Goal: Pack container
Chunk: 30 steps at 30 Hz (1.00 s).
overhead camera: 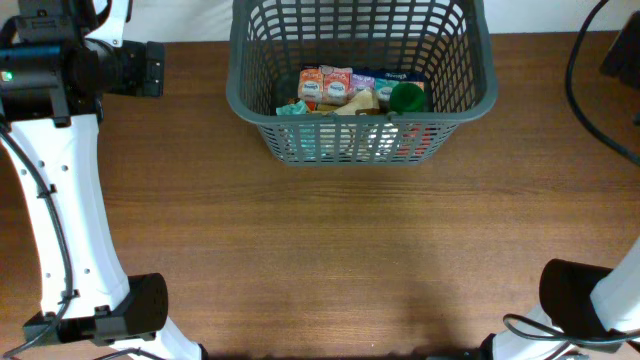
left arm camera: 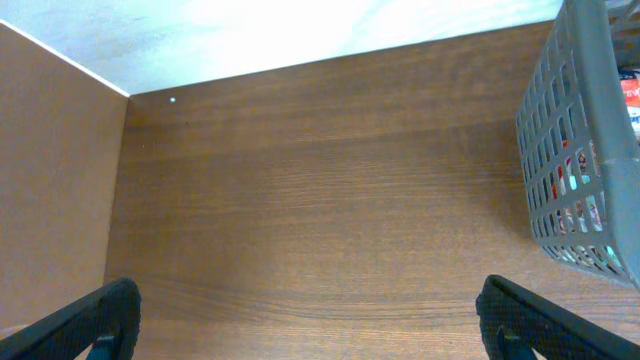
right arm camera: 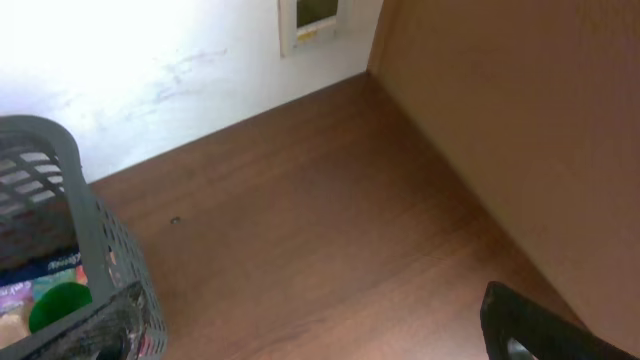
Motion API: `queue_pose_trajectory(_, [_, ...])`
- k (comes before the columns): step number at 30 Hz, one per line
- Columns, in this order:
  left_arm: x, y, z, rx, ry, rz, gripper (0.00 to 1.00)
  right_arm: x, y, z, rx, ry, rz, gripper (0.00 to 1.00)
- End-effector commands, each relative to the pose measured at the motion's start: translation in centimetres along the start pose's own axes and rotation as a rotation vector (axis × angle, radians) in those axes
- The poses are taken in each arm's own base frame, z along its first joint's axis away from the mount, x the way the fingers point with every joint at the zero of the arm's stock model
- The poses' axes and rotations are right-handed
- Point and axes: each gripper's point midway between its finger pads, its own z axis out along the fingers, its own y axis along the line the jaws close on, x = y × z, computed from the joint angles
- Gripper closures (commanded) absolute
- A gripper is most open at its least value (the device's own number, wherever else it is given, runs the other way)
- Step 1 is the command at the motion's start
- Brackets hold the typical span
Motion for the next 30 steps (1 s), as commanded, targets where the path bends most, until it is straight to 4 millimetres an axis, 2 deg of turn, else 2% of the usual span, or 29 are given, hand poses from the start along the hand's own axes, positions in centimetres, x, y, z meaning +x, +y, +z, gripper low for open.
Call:
queue_pose_trajectory(1, [0.1,-0.1,0.2,0.010,0.004,-0.013,0.01,0.3,0.2,0.8,-0.006,0.024,0.012,0.01])
queue_pose_trajectory(11, [0.1,-0.1,0.2,0.010,0.004,-0.013,0.01,0.9,0.1,0.8,0.002,0.047,0.001,0.01])
queue_pose_trajectory(15, [0.1,-0.1,0.2,0.010,0.004,-0.013,0.01,0.2,0.2,-0.8,-0.032,-0.001,0.020,0.01])
queue_pose_trajectory(17, [0.1,-0.1,0.2,0.010,0.004,-0.013,0.01,-0.8,0.6,-2.6,-0.087,-0.069,0.039,0.01])
queue_pose_trajectory(20, [0.1,-0.1,0.2,0.010,0.004,-0.013,0.01,-3.0,1.4,-7.2,-0.218,-0.223,0.070,0.01])
queue_pose_trajectory(23, [0.1,-0.1,0.2,0.010,0.004,-0.013,0.01,-3.9,1.3,-11.9,-0.306,-0.356,0.086,0.01])
queue_pose_trajectory(24, [0.1,-0.1,0.2,0.010,0.004,-0.013,0.01,-3.6,0.8,-14.3,-0.326,-0.408,0.092,0.01])
queue_pose_trajectory(25, [0.1,-0.1,0.2,0.010,0.004,-0.013,0.01,-3.2,0.4,-15.5,-0.332,-0.435,0.096,0.01])
queue_pose_trajectory(27, [0.1,-0.1,0.2,0.010,0.004,-0.013,0.01,-2.1,-0.4,-17.5,-0.338,-0.482,0.103,0.01])
queue_pose_trajectory(30, [0.1,-0.1,0.2,0.010,0.004,-0.013,0.01,0.9,-1.4,-19.7,-0.349,-0.532,0.110,0.01])
